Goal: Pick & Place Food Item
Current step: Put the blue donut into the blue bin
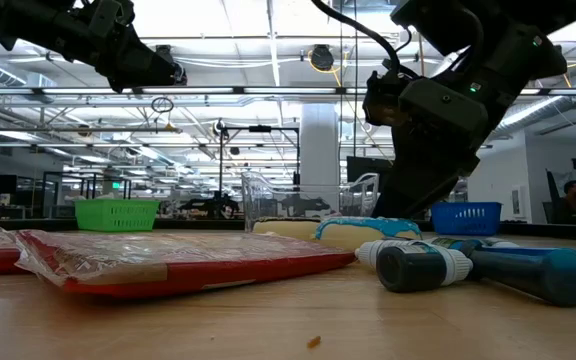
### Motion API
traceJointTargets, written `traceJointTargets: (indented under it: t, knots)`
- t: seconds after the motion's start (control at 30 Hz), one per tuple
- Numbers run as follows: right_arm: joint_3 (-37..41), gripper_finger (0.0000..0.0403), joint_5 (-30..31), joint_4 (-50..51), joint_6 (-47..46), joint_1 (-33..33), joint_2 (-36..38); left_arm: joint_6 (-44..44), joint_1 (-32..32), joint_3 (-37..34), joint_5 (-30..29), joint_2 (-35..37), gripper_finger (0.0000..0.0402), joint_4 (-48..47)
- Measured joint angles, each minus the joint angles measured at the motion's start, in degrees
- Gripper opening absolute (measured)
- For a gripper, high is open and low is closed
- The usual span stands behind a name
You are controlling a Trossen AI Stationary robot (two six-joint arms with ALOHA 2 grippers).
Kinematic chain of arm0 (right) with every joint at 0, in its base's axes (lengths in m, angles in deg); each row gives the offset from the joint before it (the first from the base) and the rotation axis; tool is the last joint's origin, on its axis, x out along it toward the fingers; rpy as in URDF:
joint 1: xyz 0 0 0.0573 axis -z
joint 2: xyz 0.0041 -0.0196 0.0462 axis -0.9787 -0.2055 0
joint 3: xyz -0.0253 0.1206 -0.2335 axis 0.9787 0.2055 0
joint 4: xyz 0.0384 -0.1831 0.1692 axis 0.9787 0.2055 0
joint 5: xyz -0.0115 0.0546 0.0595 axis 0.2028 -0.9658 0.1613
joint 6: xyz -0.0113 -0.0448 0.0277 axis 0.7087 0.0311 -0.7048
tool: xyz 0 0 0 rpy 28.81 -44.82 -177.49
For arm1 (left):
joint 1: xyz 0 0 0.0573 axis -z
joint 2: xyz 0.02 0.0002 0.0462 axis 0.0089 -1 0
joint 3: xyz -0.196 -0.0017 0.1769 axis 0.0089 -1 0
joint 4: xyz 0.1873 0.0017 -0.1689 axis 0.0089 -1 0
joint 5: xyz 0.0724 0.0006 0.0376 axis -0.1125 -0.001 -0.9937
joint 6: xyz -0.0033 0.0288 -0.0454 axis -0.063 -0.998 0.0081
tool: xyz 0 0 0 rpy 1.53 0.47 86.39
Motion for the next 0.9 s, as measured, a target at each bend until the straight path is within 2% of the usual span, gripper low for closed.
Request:
traceJointTargets:
  t: [0.13, 0.63, 0.9]
  knots:
    - [1.92, 0.0187, -0.01, -5.09, 0.14, 0.02, 0.0, 0.0, 0.0, 0.0, 0.0, 0.0, 0.0186, 0.0]
    - [2.86, 0.0186, 1.56, -5.33, 1.67, 0.02, 0.0, 0.0, 0.0, 0.0, 0.0, 0.0, 0.0186, 0.0]
    - [2.86, 0.0154, 1.24, -5.32, 1.67, 0.02, 0.0, 0.0, 0.0, 0.0, -0.01, 0.0, 0.0186, 0.0]
